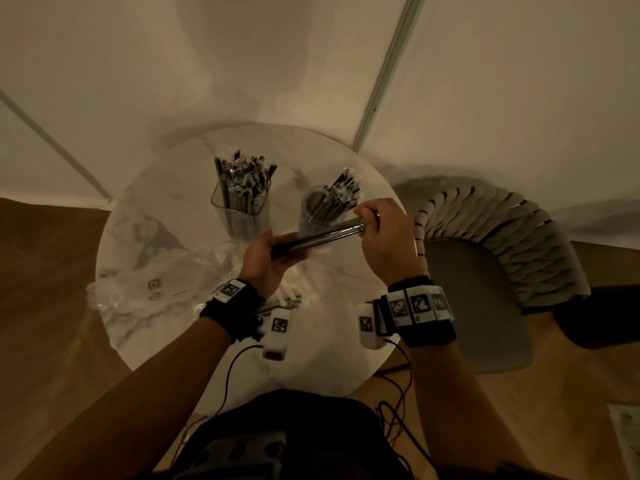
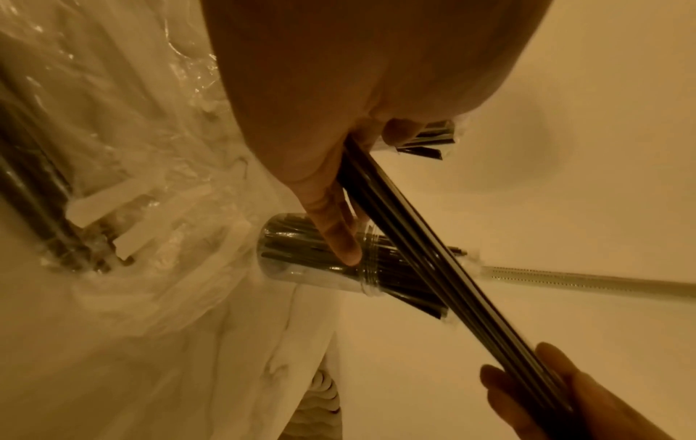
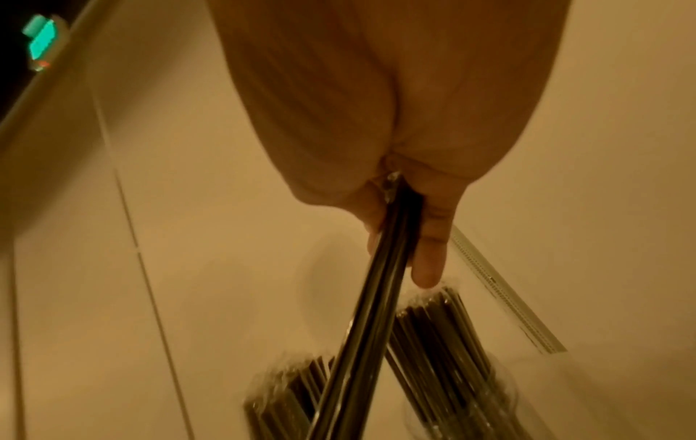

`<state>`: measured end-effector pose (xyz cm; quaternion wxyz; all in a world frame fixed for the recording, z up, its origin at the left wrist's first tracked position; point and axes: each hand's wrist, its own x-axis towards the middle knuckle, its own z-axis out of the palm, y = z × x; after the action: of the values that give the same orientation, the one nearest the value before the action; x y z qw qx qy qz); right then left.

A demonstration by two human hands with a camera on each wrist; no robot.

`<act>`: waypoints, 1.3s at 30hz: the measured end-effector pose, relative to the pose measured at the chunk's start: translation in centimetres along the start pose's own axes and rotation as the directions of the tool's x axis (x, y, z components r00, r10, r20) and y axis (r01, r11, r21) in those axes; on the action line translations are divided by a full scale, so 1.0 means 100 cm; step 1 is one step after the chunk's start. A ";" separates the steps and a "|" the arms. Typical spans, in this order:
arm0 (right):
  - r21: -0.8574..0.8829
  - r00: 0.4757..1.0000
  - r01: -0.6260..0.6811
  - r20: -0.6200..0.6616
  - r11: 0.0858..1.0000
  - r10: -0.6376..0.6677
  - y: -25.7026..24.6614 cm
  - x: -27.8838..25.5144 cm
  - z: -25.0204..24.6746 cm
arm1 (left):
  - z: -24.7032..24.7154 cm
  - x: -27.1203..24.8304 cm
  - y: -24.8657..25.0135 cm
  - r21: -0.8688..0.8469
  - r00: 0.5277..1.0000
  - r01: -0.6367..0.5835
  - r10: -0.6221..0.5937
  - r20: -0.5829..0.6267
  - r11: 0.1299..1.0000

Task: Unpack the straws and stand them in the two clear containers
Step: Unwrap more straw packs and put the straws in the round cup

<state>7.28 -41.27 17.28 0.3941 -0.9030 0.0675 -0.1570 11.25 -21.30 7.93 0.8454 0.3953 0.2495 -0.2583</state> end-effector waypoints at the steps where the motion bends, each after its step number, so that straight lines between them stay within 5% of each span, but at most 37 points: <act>1: -0.028 1.000 0.022 -0.008 0.999 -0.022 -0.005 -0.001 0.002 | 0.001 -0.002 0.001 0.042 1.000 0.007 -0.007 0.005 0.999; 6: -0.073 0.999 0.003 0.041 0.997 0.000 -0.012 -0.002 0.008 | 0.001 -0.003 0.003 0.297 0.998 -0.038 0.050 -0.031 0.954; 14: 0.014 0.955 0.046 0.292 0.999 -0.048 -0.007 0.000 0.000 | -0.015 0.006 0.005 0.214 0.992 0.118 -0.104 -0.076 0.970; 21: 0.251 0.985 0.007 0.166 0.968 -0.050 -0.033 -0.007 0.000 | -0.017 0.010 0.009 0.106 0.981 0.183 -0.175 -0.081 0.977; 28: 0.192 0.998 0.061 0.020 0.979 -0.066 -0.026 -0.013 0.015 | -0.015 0.009 0.009 0.152 0.985 0.146 -0.128 -0.117 0.978; 33: 0.118 0.993 0.087 0.065 0.989 -0.095 -0.027 0.001 0.007 | -0.008 0.009 0.008 0.156 0.990 0.105 -0.088 -0.112 0.982; 39: 0.087 0.985 0.124 0.113 0.988 -0.134 -0.048 0.060 -0.026 | 0.020 0.013 0.022 -0.022 0.996 0.075 -0.073 0.053 0.997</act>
<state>12.10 -41.28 23.84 0.4221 -0.8968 -0.0210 -0.1308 14.06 -21.99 9.46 0.8462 0.3687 0.2448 -0.2967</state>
